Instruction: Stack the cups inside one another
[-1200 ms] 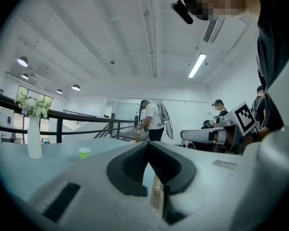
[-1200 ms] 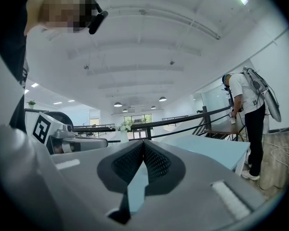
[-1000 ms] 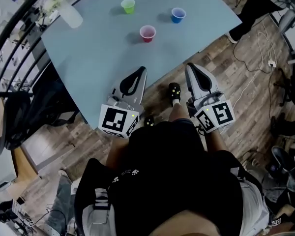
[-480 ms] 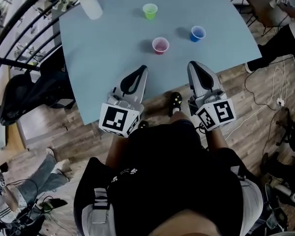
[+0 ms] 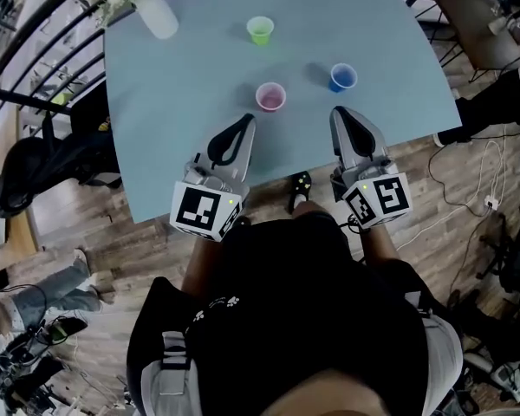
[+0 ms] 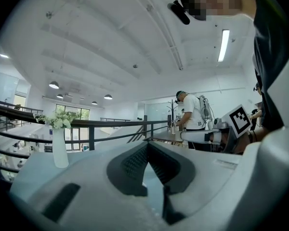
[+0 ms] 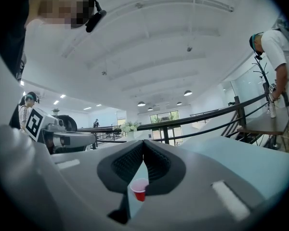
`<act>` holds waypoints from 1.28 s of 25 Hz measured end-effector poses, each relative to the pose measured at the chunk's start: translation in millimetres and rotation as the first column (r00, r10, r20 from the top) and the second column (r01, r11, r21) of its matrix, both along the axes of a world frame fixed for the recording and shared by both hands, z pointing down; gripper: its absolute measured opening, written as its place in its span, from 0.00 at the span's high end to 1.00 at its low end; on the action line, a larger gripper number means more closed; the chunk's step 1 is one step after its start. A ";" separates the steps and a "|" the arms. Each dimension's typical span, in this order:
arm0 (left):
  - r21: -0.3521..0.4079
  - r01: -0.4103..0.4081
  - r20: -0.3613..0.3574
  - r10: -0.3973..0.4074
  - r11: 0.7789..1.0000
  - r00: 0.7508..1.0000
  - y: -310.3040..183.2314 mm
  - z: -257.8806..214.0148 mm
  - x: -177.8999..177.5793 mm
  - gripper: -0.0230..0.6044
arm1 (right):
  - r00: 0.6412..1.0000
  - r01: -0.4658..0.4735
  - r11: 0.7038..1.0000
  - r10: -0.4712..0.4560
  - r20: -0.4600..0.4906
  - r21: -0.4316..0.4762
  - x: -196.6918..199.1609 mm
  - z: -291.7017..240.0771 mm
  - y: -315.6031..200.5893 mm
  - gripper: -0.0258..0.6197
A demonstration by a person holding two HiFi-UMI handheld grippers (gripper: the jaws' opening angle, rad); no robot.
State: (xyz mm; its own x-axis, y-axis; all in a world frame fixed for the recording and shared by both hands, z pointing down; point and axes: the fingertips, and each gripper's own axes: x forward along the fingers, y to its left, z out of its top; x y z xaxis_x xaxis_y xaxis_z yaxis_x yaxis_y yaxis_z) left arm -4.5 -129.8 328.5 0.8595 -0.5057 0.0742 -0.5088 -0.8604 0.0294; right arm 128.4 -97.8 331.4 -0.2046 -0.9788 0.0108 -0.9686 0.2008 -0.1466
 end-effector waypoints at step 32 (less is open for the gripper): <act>-0.023 0.240 0.056 -0.238 0.971 0.970 -48.0 21.3 84.7 0.98 | 0.990 0.089 0.985 -0.103 -0.092 -0.145 133.3 93.2 -77.7 0.72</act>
